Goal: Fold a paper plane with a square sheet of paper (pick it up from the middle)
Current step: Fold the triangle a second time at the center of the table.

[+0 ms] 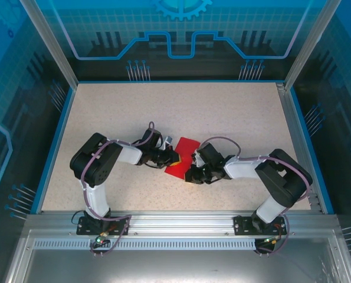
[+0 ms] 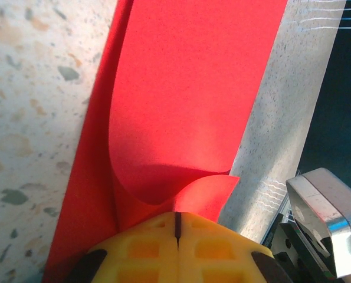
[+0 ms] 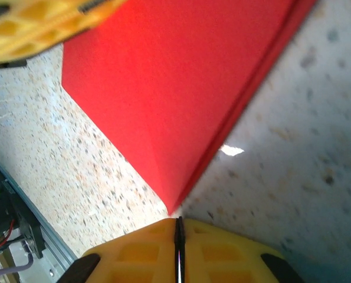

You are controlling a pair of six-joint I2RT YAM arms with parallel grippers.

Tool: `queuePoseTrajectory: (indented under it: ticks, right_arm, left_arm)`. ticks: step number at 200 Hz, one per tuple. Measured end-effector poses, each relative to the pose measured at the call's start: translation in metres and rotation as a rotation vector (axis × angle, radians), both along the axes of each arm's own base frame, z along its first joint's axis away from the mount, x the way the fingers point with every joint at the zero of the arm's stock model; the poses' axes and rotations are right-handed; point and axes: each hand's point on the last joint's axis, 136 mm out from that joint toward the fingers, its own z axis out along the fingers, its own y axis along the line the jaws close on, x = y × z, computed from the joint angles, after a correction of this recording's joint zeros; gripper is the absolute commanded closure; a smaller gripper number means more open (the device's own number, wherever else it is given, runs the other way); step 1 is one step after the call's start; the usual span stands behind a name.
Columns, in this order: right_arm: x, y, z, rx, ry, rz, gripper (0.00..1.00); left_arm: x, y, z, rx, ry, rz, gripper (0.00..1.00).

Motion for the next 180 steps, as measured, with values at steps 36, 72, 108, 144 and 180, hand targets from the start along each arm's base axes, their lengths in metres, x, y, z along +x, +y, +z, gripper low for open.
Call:
queuePoseTrajectory:
  ticks: [36, 72, 108, 144, 180]
  right_arm:
    - [0.002, -0.001, 0.021, 0.012, -0.036, -0.009, 0.88]
    - [0.023, 0.014, 0.038, 0.054, -0.078, -0.037, 0.88]
    - [0.035, 0.036, 0.033, 0.064, -0.077, -0.035, 0.88]
    - [0.034, 0.032, 0.011, 0.016, -0.044, -0.052, 0.89]
    - [0.026, 0.021, -0.003, 0.002, -0.023, -0.058, 0.89]
  left_arm:
    - [-0.003, 0.003, 0.0, 0.001, 0.005, 0.021, 0.98]
    - [-0.005, 0.002, 0.0, 0.012, 0.004, 0.047, 0.98]
    - [-0.006, 0.002, 0.0, 0.02, 0.008, 0.07, 0.98]
    - [-0.006, 0.002, 0.0, 0.018, 0.017, 0.079, 0.98]
    - [-0.006, 0.002, 0.0, 0.019, 0.017, 0.08, 0.98]
